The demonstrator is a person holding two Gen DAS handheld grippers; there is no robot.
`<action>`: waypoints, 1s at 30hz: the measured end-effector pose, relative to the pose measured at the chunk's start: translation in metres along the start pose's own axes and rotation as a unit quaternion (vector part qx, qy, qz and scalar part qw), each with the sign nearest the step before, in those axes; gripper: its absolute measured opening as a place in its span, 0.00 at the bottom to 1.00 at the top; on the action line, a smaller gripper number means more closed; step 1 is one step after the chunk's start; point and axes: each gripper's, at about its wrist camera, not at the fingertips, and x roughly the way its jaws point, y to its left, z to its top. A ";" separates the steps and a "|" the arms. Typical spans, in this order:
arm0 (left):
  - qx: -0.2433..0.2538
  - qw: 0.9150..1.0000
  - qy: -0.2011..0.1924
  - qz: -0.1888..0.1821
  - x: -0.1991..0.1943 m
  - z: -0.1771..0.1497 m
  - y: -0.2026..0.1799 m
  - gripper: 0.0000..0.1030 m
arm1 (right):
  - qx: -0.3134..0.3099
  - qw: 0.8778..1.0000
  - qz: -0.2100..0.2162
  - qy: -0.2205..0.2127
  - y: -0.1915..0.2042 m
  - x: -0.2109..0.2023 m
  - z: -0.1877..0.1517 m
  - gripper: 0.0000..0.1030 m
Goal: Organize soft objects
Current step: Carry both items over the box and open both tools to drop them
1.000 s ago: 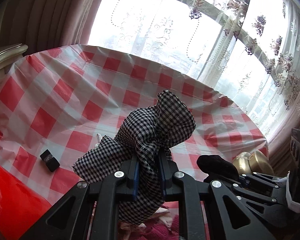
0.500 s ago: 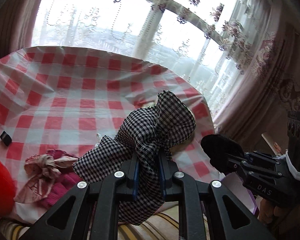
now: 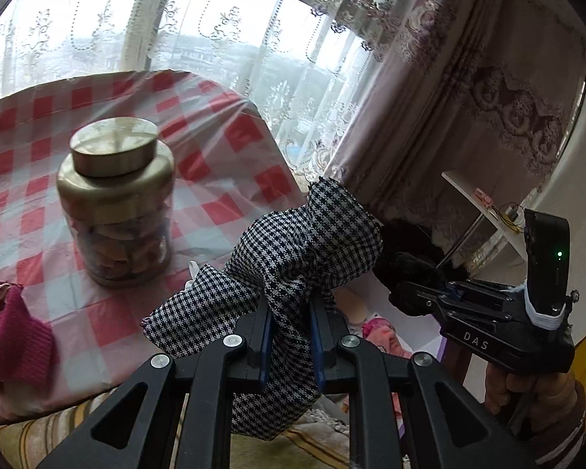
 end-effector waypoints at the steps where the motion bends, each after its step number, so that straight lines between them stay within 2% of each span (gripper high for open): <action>1: 0.004 1.000 0.008 -0.006 0.005 -0.001 -0.007 0.17 | 0.004 1.000 -0.003 0.003 -0.006 0.000 -0.005 0.16; 8: 0.022 0.998 0.049 -0.029 0.042 -0.003 -0.044 0.22 | 0.028 0.999 -0.011 0.013 -0.032 0.005 -0.027 0.16; 10: 0.027 0.997 0.059 -0.035 0.051 -0.003 -0.050 0.27 | 0.027 1.000 -0.009 0.014 -0.033 0.007 -0.029 0.17; 12: 0.034 0.996 0.073 -0.040 0.060 -0.005 -0.055 0.45 | 0.024 0.999 -0.014 0.016 -0.031 0.011 -0.030 0.19; 18: 0.040 0.994 0.099 -0.031 0.075 -0.013 -0.062 0.56 | 0.017 0.999 -0.013 0.031 -0.027 0.021 -0.034 0.27; 21: 0.039 0.995 0.094 -0.017 0.071 -0.013 -0.060 0.58 | 0.016 0.999 -0.013 0.028 -0.025 0.019 -0.034 0.33; 23: 0.038 0.995 0.089 -0.014 0.065 -0.013 -0.057 0.58 | 0.015 0.999 -0.014 0.026 -0.024 0.017 -0.033 0.41; 30: 0.043 0.997 0.066 0.013 0.040 -0.016 -0.045 0.58 | 0.004 1.000 0.000 0.014 -0.011 0.008 -0.027 0.50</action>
